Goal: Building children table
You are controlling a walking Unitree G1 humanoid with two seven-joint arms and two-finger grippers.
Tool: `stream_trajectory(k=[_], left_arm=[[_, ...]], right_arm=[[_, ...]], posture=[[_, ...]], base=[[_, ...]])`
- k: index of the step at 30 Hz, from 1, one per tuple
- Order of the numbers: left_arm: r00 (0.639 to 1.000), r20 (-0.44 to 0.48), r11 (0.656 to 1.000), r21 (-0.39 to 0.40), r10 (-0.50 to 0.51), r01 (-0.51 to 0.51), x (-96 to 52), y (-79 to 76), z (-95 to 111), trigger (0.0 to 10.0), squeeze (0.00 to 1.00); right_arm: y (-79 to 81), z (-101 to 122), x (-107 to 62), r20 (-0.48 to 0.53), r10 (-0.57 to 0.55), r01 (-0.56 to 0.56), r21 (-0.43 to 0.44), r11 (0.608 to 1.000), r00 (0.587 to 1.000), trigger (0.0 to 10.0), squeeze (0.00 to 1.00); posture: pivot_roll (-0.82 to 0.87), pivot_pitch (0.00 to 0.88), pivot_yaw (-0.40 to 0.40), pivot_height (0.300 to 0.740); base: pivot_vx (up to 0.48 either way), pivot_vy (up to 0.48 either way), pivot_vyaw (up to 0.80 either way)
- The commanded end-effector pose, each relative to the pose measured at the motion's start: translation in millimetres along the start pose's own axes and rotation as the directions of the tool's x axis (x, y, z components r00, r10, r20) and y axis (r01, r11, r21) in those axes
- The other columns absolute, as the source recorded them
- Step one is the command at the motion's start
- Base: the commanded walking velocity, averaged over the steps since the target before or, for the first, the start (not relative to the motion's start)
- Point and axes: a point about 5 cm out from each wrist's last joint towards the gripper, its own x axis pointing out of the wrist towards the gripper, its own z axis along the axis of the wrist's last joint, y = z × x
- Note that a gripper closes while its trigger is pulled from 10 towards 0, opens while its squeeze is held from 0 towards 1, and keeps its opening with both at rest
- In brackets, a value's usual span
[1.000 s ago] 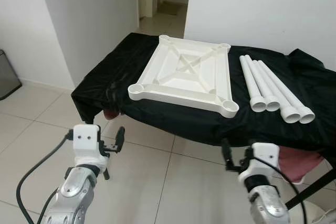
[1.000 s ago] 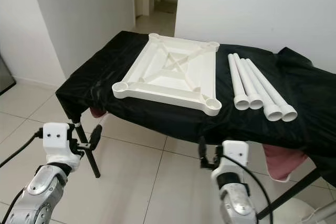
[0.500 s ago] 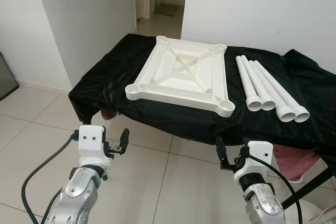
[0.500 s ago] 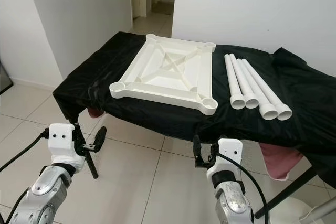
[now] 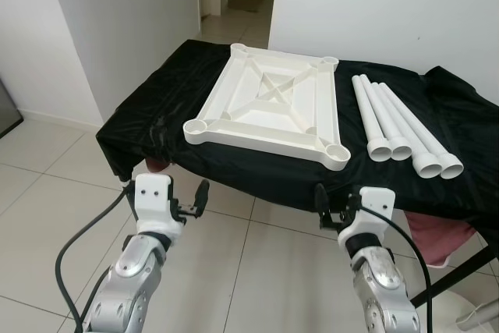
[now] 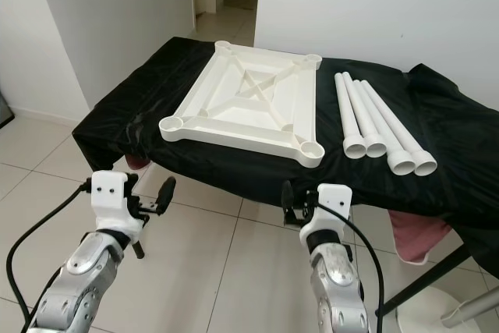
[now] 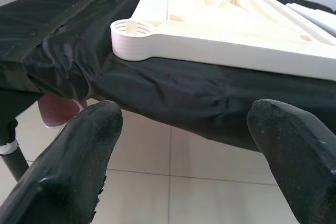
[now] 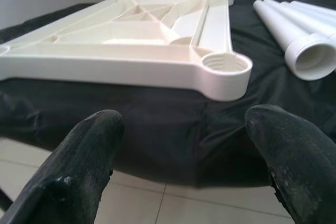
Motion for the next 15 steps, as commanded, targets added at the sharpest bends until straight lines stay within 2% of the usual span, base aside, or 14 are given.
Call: stream_trajectory(k=[1,7,15], left_arm=[[1.0,0.009,0.999,0.035,0.011,-0.012,-0.2,3.8,5,10.0,0.0],[0.999,0.033,0.997,0.069,0.02,-0.022,3.8,10.5,11,10.0,0.0],[0.998,0.049,0.998,0.056,0.037,-0.04,4.8,18.5,14,10.0,0.0]], right_arm=[[1.7,4,-1.1,0.025,0.004,-0.003,-0.013,1.0,1.0,10.0,0.0],[1.9,8,3.3,0.063,0.012,-0.011,-0.018,1.0,0.998,10.0,0.0],[-2.0,14,8.2,0.103,0.01,-0.007,-0.032,0.999,0.995,10.0,0.0]], posture=[[0.05,0.139,-0.032,0.74],[0.05,0.128,-0.026,0.74],[0.04,0.105,-0.029,0.74]], base=[[0.0,0.0,0.0],[0.0,0.0,0.0],[0.0,0.0,0.0]])
